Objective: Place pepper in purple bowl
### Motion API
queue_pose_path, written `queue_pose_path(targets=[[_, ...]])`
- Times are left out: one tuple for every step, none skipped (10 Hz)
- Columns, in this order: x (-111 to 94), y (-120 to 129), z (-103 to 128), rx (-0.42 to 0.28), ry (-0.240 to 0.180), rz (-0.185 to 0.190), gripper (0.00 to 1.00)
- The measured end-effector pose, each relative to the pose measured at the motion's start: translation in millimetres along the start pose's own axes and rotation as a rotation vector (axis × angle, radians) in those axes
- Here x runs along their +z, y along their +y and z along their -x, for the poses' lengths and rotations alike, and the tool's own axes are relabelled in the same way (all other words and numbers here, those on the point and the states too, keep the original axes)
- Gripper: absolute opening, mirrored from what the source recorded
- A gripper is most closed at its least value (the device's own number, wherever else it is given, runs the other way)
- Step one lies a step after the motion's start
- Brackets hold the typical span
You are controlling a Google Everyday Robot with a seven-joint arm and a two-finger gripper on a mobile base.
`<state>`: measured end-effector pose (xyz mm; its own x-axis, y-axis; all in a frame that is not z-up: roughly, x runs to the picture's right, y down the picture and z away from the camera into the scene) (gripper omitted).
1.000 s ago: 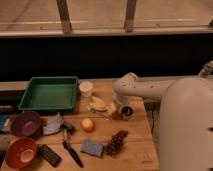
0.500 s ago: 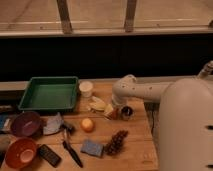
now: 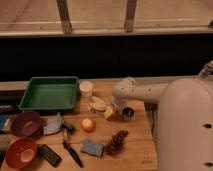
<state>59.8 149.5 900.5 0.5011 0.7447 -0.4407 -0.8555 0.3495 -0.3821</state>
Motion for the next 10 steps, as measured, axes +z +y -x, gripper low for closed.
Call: queue_pose_path(targets=[[0.6, 0.8, -0.4, -0.003, 0.003, -0.004, 0.5], [0.4, 0.2, -0.5, -0.003, 0.005, -0.007, 0.4], [0.2, -1.6, -1.2, -0.001, 0.004, -0.009, 0.3], [0.6, -3.5, -1.5, -0.001, 0.009, -0.014, 0.18], [0.9, -3.0, -1.8, -0.004, 0.014, -0.016, 0.08], [1.0, -2.9, -1.7, -0.004, 0.014, -0.015, 0.03], [1.1, -2.7, -1.8, -0.004, 0.014, -0.015, 0.0], [1.1, -2.3, -1.6, -0.004, 0.014, -0.015, 0.0], [-0.7, -3.3, -2.2, 0.014, 0.032, -0.021, 0.0], [-6.5, -5.7, -2.0, 0.037, 0.056, -0.035, 0.0]])
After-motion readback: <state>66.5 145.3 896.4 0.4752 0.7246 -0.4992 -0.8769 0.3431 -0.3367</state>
